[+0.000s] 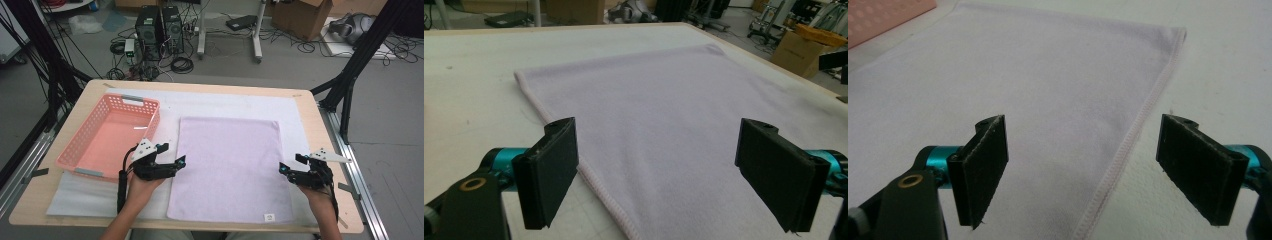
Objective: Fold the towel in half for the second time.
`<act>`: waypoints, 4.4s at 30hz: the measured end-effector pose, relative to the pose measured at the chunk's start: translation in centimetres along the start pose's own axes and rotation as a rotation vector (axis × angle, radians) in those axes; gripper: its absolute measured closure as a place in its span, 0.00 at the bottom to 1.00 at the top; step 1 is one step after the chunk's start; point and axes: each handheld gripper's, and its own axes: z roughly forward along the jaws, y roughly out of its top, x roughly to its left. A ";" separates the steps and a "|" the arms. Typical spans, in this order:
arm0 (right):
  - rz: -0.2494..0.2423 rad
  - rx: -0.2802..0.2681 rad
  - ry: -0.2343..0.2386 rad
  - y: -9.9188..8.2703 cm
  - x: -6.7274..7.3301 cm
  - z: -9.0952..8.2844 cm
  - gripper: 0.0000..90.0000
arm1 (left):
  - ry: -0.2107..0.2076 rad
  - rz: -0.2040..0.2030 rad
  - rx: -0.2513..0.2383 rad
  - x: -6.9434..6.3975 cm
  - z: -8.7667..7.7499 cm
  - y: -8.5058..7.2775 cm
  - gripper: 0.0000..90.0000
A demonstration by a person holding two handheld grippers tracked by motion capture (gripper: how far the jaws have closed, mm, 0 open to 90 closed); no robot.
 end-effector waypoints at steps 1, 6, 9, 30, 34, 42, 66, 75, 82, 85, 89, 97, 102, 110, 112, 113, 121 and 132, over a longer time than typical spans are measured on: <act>-0.005 0.003 0.002 0.1 0.0 0.1 0.22 | -0.001 0.000 0.007 0.0 0.4 0.2 0.20; -0.016 0.006 0.008 0.6 -0.2 1.0 0.23 | 0.025 0.005 0.030 0.7 2.7 1.5 0.20; -0.022 0.013 0.018 1.0 -0.5 2.0 0.25 | 0.045 -0.025 0.033 1.4 3.8 1.9 0.21; 0.124 0.139 -0.092 4.7 -6.0 9.2 0.27 | 0.273 -0.184 0.218 7.5 11.4 2.8 0.31; 0.153 0.149 -0.106 5.1 -6.9 10.5 0.27 | 0.295 -0.180 0.264 8.4 12.5 3.5 0.31; 0.083 0.209 -0.121 6.3 -6.4 13.5 0.23 | 0.355 -0.011 0.321 7.6 13.8 3.6 0.41; 0.094 -0.018 -0.175 8.8 -5.1 12.9 0.93 | 0.214 -0.259 0.025 9.3 12.0 6.6 0.95; 0.103 -0.091 -0.118 8.6 -4.7 10.8 0.92 | 0.164 -0.195 -0.014 7.8 10.3 7.1 0.95; 0.095 -0.101 -0.052 7.6 -3.6 7.8 0.92 | 0.114 -0.126 -0.024 5.5 7.8 7.1 0.95; 0.057 -0.121 -0.036 7.3 -2.6 6.0 0.92 | 0.102 -0.108 -0.029 4.5 6.0 6.4 0.95; 0.071 -0.140 -0.001 5.7 -2.4 4.3 0.92 | 0.081 -0.071 -0.024 3.5 4.0 5.2 0.95; 0.039 -0.108 0.033 2.4 -0.8 1.9 0.92 | 0.036 -0.002 -0.008 1.1 1.5 2.6 0.95; 0.027 -0.065 0.050 0.4 0.0 1.2 0.92 | 0.015 0.011 0.024 0.3 0.6 0.6 0.95; 0.031 -0.008 0.079 -1.6 0.7 0.4 0.84 | 0.029 0.018 0.083 -0.1 -0.3 -1.0 0.62; 0.074 -0.044 0.041 -1.3 0.5 -0.1 0.65 | 0.039 -0.010 0.054 0.2 -0.1 -0.2 0.49; 0.087 -0.056 0.025 -1.0 0.4 -0.4 0.61 | 0.032 -0.009 0.060 0.3 0.1 0.1 0.47; 0.138 -0.028 -0.007 1.2 -0.8 1.1 0.52 | 0.033 0.002 0.213 1.1 2.6 0.0 0.65; 0.006 -0.006 0.007 -0.2 0.2 0.1 0.96 | -0.023 0.053 0.155 -0.4 0.0 -0.7 0.95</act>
